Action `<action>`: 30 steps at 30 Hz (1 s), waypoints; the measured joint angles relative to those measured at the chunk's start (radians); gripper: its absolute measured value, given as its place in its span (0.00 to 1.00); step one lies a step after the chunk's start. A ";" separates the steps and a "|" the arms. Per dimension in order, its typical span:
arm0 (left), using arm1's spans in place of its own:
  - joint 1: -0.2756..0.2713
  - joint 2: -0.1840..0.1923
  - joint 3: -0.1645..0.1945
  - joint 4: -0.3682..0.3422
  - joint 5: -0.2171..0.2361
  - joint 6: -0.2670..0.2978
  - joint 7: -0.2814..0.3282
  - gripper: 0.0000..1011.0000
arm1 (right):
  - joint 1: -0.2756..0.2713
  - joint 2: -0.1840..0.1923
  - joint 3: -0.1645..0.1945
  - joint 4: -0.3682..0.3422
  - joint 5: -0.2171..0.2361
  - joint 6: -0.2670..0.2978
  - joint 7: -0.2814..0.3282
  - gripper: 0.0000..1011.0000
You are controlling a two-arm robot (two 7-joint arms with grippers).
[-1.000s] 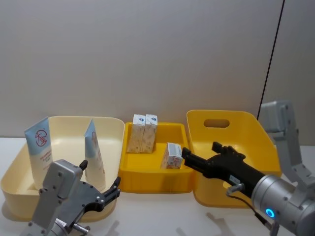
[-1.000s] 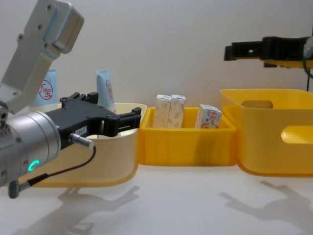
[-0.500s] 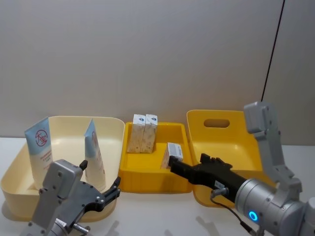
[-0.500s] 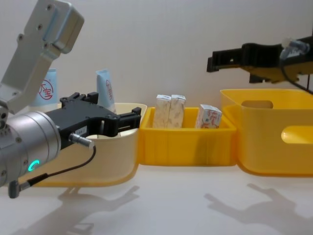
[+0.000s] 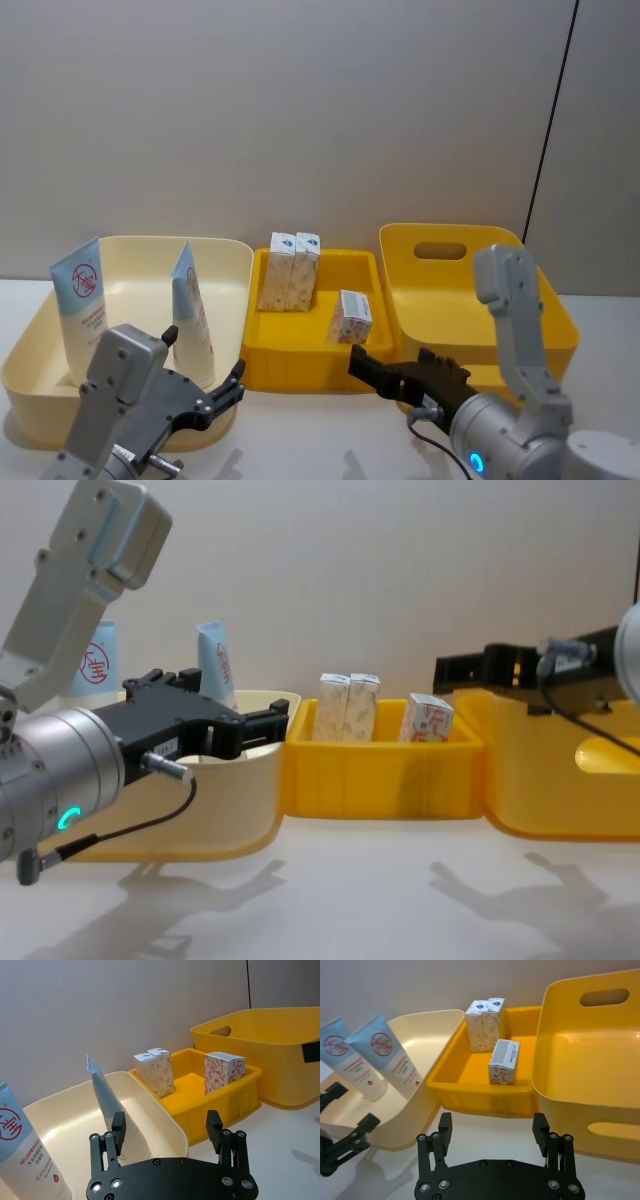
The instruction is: Bimanual collaborative sorting of washing and personal care products
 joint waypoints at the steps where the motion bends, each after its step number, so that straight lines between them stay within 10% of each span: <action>1: 0.000 0.000 0.000 0.000 0.000 0.000 0.000 0.99 | -0.001 -0.006 -0.001 0.005 -0.006 -0.004 -0.012 0.99; 30: 0.000 0.000 0.000 0.000 0.000 0.000 0.000 0.99 | 0.080 -0.109 -0.041 0.159 -0.083 -0.030 -0.093 0.99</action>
